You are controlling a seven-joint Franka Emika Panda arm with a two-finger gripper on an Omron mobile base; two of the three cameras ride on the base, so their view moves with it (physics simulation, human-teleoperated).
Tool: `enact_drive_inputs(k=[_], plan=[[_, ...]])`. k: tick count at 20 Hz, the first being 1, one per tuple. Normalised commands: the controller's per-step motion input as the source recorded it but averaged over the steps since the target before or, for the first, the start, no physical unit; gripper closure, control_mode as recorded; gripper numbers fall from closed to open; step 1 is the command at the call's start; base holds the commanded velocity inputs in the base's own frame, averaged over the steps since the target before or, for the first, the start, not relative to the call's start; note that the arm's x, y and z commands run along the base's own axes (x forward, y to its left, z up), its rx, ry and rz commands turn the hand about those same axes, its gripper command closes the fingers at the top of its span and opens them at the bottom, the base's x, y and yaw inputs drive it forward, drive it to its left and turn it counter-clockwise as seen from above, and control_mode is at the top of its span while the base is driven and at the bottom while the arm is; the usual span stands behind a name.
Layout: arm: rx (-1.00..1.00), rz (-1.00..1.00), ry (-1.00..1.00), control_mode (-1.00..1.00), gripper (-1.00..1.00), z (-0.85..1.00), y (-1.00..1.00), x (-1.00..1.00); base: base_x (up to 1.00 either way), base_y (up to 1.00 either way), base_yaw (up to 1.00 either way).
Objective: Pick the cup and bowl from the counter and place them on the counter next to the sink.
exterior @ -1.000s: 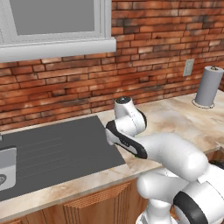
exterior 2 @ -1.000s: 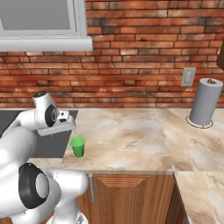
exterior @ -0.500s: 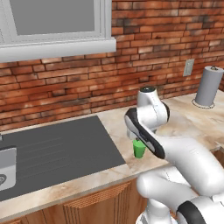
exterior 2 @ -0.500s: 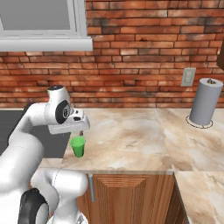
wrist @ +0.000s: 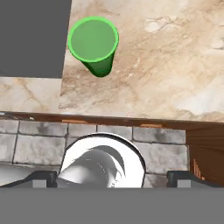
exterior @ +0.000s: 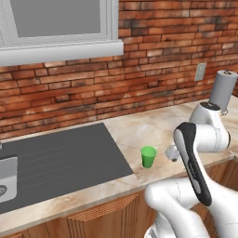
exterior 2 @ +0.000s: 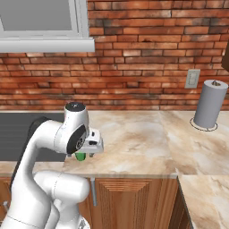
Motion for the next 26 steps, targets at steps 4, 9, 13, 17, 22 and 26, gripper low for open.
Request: enact_drive_inputs(k=[4, 9, 13, 17, 22, 26], plan=[[0.10, 0.00, -0.02, -1.00, -1.00, 0.35, -0.30, -0.84, 0.00, 0.00, 0.00], [0.00, 0.00, -0.04, -1.00, -1.00, 0.24, -0.11, -0.77, 0.00, 0.00, 0.00], [0.00, 0.00, 0.00, -1.00, -1.00, 0.20, -0.13, -0.81, 0.00, 0.00, 0.00], [0.00, 0.00, 0.00, -1.00, -1.00, 0.03, -0.12, -0.48, 0.00, 0.00, 0.00], [0.00, 0.00, 0.00, -1.00, -1.00, 0.00, 0.00, 0.00, 0.00, 0.00, 0.00], [0.00, 0.00, 0.00, -1.00, -1.00, 0.00, 0.00, 0.00, 0.00, 0.00, 0.00]])
